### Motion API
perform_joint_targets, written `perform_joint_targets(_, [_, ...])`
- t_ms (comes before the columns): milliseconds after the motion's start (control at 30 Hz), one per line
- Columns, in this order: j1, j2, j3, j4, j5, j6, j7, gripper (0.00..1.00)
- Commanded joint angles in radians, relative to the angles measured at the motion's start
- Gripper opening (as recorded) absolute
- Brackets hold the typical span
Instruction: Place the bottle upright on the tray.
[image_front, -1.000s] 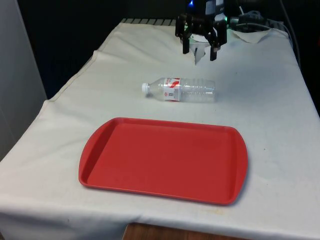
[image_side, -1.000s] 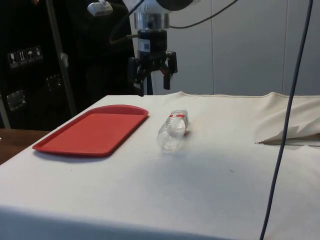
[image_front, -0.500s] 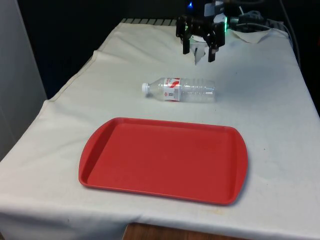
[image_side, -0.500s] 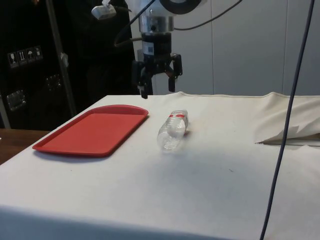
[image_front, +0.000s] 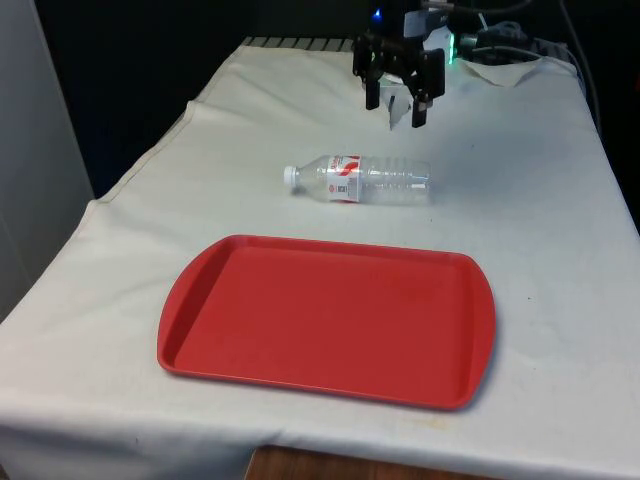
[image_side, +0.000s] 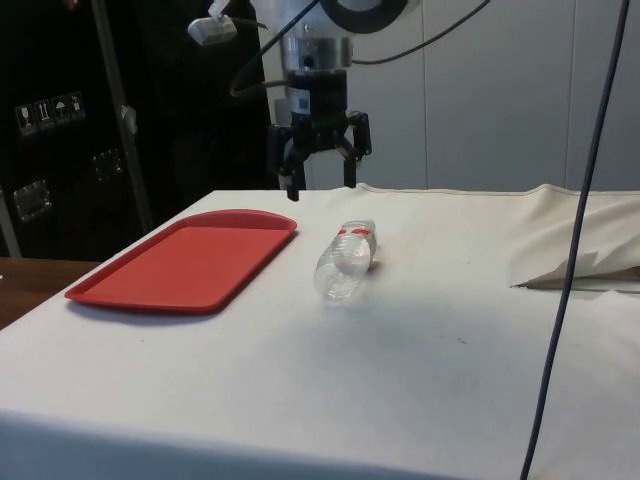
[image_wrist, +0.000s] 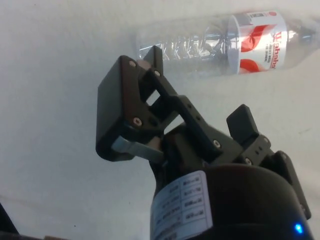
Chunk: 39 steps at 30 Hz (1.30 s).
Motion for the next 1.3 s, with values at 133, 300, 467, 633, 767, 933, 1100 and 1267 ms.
perform_joint_targets(133, [-0.006,-0.001,-0.008,-0.003,-0.004,0.005,0.019,1.00])
perform_joint_targets(300, [-0.008,0.000,-0.014,-0.002,-0.001,0.002,0.026,1.00])
perform_joint_targets(467, [-0.013,0.001,-0.020,-0.002,0.000,0.001,0.038,1.00])
perform_joint_targets(633, [-0.016,0.000,-0.025,-0.004,0.000,0.002,0.045,1.00])
perform_joint_targets(767, [-0.019,0.000,-0.030,-0.008,0.000,0.002,0.059,1.00])
perform_joint_targets(933, [-0.021,0.000,-0.029,-0.007,0.001,-0.002,0.071,1.00])
perform_joint_targets(1100, [-0.021,-0.001,-0.029,-0.010,0.008,0.001,0.102,1.00])
perform_joint_targets(1267, [-0.021,-0.002,-0.029,-0.010,0.013,0.001,0.124,1.00])
